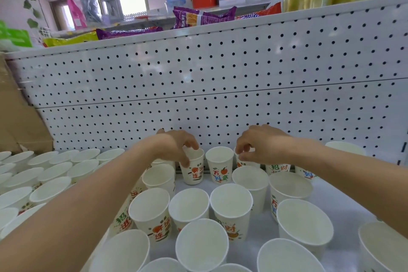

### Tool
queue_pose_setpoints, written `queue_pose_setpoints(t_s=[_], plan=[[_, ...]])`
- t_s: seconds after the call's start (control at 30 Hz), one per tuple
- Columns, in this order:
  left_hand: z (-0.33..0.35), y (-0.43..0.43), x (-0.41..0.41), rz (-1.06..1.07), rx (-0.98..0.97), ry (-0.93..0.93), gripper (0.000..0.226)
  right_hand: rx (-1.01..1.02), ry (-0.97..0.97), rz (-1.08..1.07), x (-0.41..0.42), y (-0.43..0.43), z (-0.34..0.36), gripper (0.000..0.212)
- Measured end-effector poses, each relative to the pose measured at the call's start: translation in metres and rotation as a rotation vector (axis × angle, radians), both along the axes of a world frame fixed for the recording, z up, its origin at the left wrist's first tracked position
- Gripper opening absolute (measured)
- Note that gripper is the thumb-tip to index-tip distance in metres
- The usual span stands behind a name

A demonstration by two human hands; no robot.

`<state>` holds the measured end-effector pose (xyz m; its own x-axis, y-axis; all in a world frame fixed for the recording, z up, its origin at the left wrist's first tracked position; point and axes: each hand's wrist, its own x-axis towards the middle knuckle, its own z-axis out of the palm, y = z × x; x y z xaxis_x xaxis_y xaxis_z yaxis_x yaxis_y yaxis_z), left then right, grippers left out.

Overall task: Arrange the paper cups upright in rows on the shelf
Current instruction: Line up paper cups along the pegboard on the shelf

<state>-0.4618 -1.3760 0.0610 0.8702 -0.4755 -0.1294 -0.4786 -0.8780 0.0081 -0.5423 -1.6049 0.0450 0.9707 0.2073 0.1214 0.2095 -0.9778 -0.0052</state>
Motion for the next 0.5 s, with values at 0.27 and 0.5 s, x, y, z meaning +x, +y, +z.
queue_pose_setpoints(t_s=[0.27,0.5], plan=[[-0.009,-0.002,-0.004,-0.022,-0.116,-0.111,0.025,-0.018,-0.078,0.063,0.006,0.012,0.0,0.029],[-0.013,-0.003,0.0,-0.018,-0.16,-0.101,0.014,-0.094,-0.099,0.127,0.018,0.029,-0.002,0.013]])
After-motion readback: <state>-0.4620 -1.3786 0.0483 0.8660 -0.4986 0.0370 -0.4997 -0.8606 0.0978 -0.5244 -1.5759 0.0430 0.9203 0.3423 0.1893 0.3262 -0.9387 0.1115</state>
